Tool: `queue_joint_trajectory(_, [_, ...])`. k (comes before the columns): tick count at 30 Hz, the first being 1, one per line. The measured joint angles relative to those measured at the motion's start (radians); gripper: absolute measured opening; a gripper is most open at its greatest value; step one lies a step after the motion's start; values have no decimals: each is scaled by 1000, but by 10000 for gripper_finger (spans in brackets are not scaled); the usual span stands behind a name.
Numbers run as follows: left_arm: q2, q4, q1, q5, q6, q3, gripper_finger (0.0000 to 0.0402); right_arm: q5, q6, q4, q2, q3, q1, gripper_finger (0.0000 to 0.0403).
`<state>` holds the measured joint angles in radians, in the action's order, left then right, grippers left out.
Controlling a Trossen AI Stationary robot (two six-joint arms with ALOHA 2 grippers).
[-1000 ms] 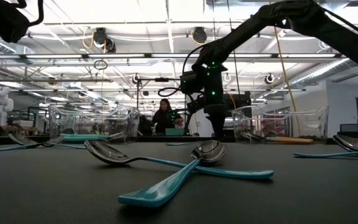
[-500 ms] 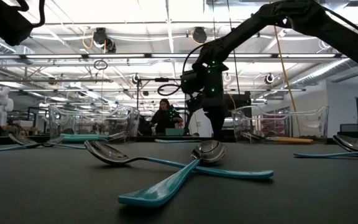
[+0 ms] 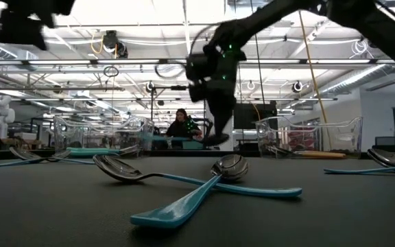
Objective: Sort silverware by color (type)
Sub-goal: Put the blue spoon into the bottom transparent bin
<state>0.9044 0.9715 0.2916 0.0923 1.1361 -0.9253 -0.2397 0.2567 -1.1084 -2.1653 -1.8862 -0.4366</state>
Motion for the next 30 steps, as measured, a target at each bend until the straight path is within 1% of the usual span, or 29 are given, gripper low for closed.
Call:
queue_joint_trajectory(3, [25, -49, -28, 124, -62, 0, 205, 14, -41, 70, 42, 0, 41, 1])
queue_joint_trajectory(4, [35, -63, -40, 164, -88, 0, 205, 55, -54, 103, 58, 0, 56, 1])
queue_joint_trajectory(7, [76, -122, -84, 263, -202, 0, 205, 229, -47, 196, 100, 0, 105, 1])
queue_joint_trajectory(9, [104, -205, -118, 284, -328, 0, 205, 299, -13, 240, 118, 0, 135, 1])
queue_joint_trajectory(12, [146, -345, -155, 310, -535, 0, 205, 352, 22, 272, 132, 0, 174, 1])
queue_joint_trajectory(14, [174, -411, -176, 353, -636, 0, 205, 380, 26, 282, 133, 0, 191, 0])
queue_joint_trajectory(17, [216, -425, -213, 394, -787, 0, 205, 445, 26, 298, 131, 0, 213, 0])
queue_joint_trajectory(19, [245, -411, -230, 397, -909, 0, 205, 499, 38, 344, 131, 0, 229, 0])
queue_joint_trajectory(21, [275, -401, -239, 397, -997, 0, 205, 536, 64, 389, 131, 0, 246, 0])
queue_joint_trajectory(23, [300, -401, -248, 396, -1041, 0, 205, 554, 85, 428, 134, 0, 261, 0])
queue_joint_trajectory(25, [324, -402, -260, 415, -1044, 0, 205, 552, 97, 443, 141, 0, 273, 0])
queue_joint_trajectory(30, [363, -390, -278, 546, -1016, 0, 201, 556, 98, 469, 149, -1, 289, 0])
